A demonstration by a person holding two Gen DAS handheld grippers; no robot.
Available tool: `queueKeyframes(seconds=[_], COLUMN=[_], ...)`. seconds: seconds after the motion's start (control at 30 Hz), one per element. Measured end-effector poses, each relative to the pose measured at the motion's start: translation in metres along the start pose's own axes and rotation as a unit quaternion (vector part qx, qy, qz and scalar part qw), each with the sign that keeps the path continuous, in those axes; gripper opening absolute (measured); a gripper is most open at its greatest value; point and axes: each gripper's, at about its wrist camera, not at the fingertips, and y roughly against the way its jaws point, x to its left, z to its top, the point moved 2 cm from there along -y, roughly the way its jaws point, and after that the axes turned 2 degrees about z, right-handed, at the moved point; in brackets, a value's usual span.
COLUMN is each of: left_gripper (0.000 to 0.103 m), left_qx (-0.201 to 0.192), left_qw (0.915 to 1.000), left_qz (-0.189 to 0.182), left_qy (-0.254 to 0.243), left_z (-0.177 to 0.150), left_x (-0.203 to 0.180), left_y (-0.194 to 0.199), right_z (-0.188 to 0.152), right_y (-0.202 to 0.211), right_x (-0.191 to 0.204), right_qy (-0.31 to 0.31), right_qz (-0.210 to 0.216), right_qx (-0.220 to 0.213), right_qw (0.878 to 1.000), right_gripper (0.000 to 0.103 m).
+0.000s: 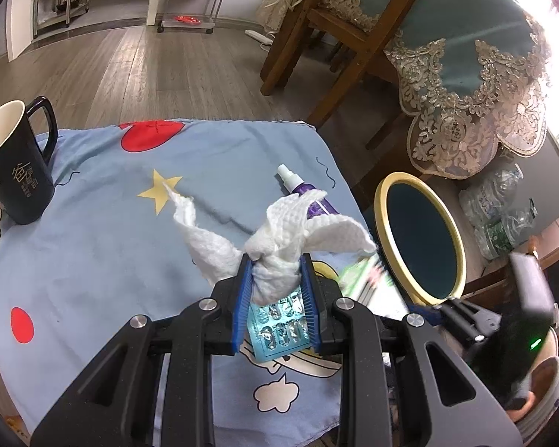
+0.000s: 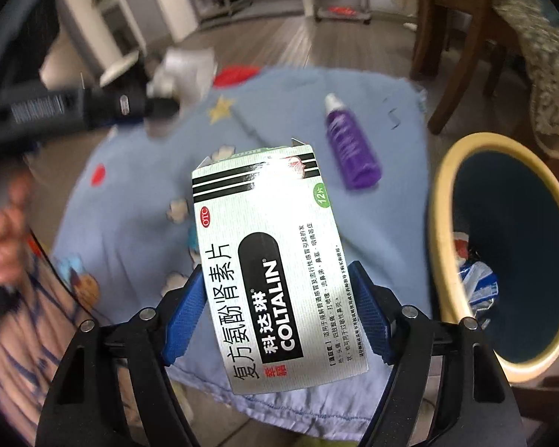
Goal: Collect trash
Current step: 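Carry tissue and box over the bin and open both grippers to drop them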
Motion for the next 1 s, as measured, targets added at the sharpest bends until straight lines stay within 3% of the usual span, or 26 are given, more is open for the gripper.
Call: queueKeyframes(seconds=[0.2, 0.43, 0.63, 1.0], left_gripper=[0.025, 0.025, 0.025, 0.025], left_qx=[-0.005, -0.004, -0.002, 0.009], left_qw=[0.9998, 0.9991, 0.9978, 0.9946], left_qz=[-0.02, -0.039, -0.059, -0.085], left_qy=[-0.001, -0.019, -0.032, -0.058], left_z=[0.003, 0.005, 0.007, 0.008], left_x=[-0.012, -0.038, -0.062, -0.107], left_y=[0.0, -0.007, -0.013, -0.028], right_z=[0.012, 0.018, 0.006, -0.003], right_y=[0.05, 0.092, 0.097, 0.072], right_x=[-0.024, -0.067, -0.121, -0.174], right_qy=[-0.055, -0.107, -0.193, -0.28], right_qz=[0.01, -0.02, -0.059, -0.096], right_qx=[-0.064, -0.113, -0.118, -0.088], right_qw=[0.996, 0.988, 0.972, 0.951], right_gripper=[0.075, 0.075, 0.076, 0.077])
